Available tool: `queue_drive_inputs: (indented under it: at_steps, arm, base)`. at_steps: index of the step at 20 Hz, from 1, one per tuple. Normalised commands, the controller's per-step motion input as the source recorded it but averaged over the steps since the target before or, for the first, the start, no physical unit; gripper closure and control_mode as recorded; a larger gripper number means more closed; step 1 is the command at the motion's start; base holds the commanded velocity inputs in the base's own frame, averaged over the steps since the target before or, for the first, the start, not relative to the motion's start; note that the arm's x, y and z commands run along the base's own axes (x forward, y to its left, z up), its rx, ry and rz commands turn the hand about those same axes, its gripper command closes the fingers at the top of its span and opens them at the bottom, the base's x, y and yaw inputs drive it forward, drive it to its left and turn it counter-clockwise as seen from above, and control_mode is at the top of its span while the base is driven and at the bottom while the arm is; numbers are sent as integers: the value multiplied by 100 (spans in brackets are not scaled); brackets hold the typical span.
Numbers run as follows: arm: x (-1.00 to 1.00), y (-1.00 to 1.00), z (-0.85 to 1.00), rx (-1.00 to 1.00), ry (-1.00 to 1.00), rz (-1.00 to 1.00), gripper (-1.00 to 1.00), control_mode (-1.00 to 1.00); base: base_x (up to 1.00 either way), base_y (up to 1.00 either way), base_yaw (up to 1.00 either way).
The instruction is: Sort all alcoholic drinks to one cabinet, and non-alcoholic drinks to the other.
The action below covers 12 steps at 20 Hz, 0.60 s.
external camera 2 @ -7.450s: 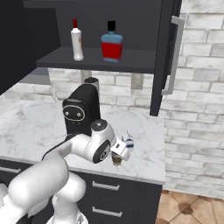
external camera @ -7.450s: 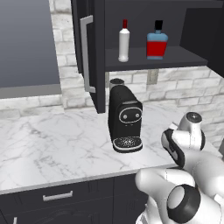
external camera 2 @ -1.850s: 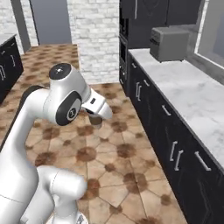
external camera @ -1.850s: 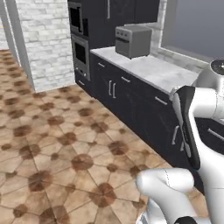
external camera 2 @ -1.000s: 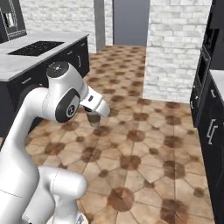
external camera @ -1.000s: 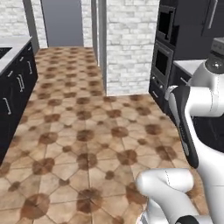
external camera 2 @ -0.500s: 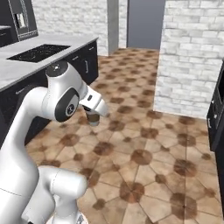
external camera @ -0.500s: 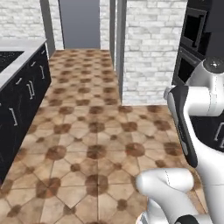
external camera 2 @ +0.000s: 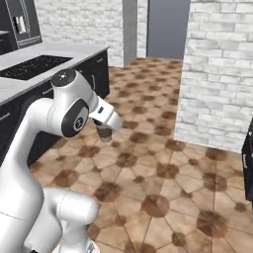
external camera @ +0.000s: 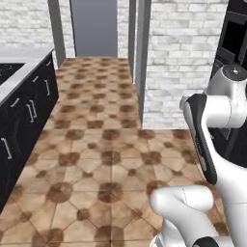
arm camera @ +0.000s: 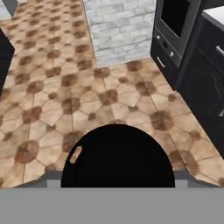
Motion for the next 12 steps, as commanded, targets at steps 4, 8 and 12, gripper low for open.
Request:
queue_drive_inputs:
  at_steps: [4,8,12]
  arm:
    - [0,0,0,0,0,0,100,100]
    - [0,0,0,0,0,0,100,100]
    - [0,0,0,0,0,0,100,100]
  base:
    - [92,17,-51]
    - [51,32,-76]
    - [59,45,-78]
